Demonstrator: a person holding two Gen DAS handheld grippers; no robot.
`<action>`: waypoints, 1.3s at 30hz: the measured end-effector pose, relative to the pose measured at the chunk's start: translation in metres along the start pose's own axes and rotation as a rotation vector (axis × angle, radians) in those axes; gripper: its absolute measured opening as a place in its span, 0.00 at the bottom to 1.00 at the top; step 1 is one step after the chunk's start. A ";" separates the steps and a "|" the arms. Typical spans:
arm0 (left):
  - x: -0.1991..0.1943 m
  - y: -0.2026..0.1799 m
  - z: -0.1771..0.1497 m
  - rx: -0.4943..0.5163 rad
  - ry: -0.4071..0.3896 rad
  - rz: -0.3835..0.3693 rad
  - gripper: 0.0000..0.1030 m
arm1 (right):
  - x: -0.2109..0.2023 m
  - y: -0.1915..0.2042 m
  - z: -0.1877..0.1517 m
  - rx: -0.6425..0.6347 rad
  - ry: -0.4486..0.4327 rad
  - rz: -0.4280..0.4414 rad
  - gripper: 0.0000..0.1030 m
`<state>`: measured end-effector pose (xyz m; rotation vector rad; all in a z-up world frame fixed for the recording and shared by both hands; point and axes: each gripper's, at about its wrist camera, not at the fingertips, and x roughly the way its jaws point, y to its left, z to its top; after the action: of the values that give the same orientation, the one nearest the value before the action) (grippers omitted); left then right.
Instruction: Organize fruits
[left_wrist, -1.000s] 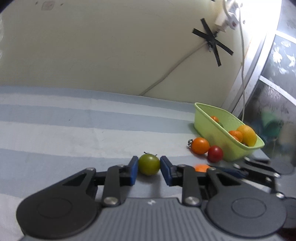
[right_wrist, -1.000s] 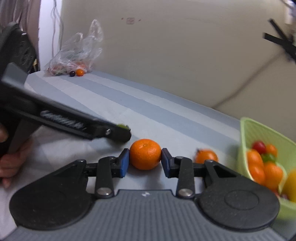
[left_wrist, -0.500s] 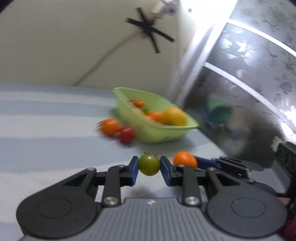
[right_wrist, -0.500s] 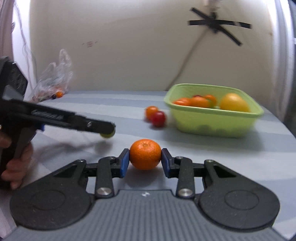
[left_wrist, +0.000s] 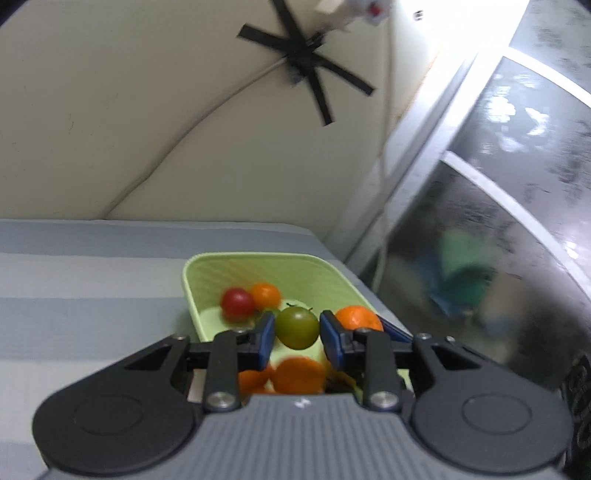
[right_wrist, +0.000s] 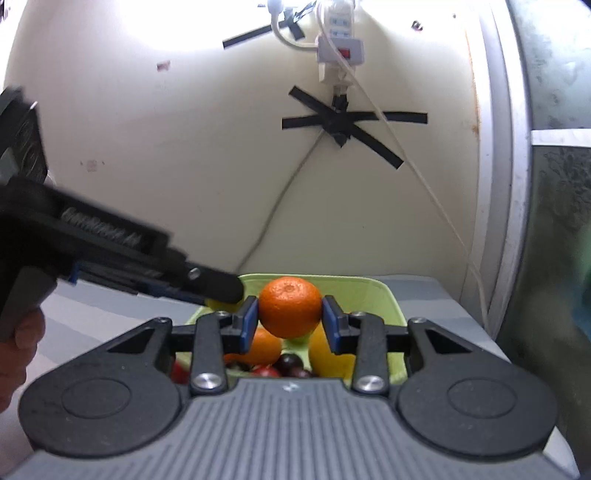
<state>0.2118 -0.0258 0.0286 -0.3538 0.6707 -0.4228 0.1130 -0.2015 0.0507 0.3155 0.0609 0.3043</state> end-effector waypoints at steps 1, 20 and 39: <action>0.006 0.002 0.002 -0.003 0.005 0.010 0.26 | 0.009 0.003 0.001 -0.016 0.004 -0.005 0.39; -0.060 -0.015 -0.039 0.089 -0.113 0.102 0.47 | -0.007 -0.050 0.004 0.244 -0.126 -0.106 0.50; -0.136 0.009 -0.145 0.211 -0.095 0.408 0.50 | -0.063 0.055 -0.043 0.236 0.124 0.163 0.50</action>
<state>0.0230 0.0218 -0.0107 -0.0317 0.5818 -0.0846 0.0326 -0.1583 0.0278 0.5367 0.1952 0.4797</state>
